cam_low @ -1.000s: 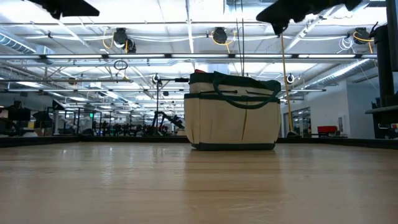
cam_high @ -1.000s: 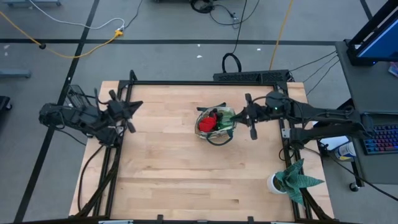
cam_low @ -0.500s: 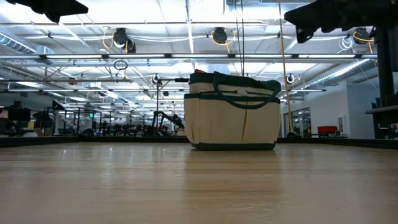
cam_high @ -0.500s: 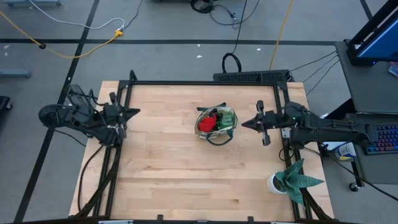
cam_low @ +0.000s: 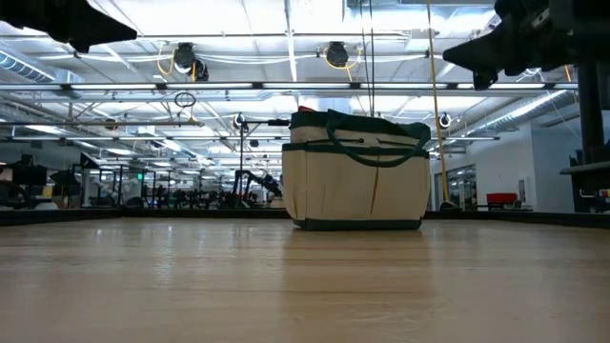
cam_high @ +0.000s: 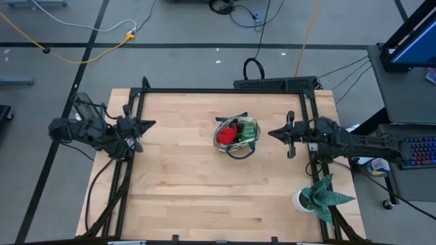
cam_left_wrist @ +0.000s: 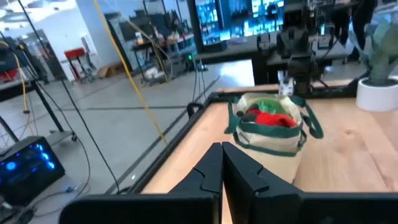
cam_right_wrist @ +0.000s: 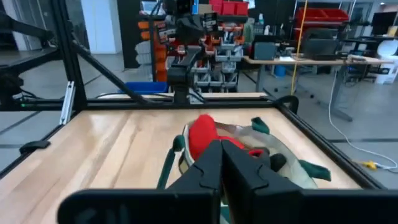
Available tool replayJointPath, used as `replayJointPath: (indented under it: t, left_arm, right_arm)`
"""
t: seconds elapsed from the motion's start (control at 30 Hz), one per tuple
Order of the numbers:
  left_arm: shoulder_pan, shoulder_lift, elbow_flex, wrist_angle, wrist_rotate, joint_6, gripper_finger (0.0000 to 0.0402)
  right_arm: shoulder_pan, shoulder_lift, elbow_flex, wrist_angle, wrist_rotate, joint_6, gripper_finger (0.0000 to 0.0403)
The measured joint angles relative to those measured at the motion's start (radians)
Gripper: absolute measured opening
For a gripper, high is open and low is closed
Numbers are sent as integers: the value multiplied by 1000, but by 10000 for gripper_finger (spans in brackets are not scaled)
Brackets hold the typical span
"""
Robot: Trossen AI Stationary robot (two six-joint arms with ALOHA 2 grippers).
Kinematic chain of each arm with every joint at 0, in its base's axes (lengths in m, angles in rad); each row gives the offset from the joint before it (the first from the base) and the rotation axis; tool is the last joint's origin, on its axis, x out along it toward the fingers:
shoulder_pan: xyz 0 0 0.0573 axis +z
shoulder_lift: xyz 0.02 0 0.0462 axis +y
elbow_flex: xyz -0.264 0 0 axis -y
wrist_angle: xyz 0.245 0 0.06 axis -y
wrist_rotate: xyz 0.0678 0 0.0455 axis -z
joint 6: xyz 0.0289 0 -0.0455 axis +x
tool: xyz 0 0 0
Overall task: Pick & Place Garden tools in Gardening bag
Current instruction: Return to Home Position
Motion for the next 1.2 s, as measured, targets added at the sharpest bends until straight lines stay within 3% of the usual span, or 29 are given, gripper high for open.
replayJointPath:
  t: [0.43, 0.63, 0.8, 1.1, 1.2]
  left_arm:
    - [0, -183, -165, 135, 19, 124, 14]
    - [0, -183, -191, 135, 23, 125, 4]
    - [0, -183, -244, 177, 37, 125, 17]
    - [0, -183, -364, 384, 245, 251, 11]
    - [0, -183, -409, 453, 264, 281, 17]
  right_arm:
    - [0, -91, -242, 362, 5, 3, 0]
    - [0, -135, -270, 363, 5, 25, 0]
    - [0, -149, -272, 337, 4, 27, 0]
    - [0, -149, -274, 328, 4, 26, 0]
    - [0, -149, -274, 328, 4, 26, 0]
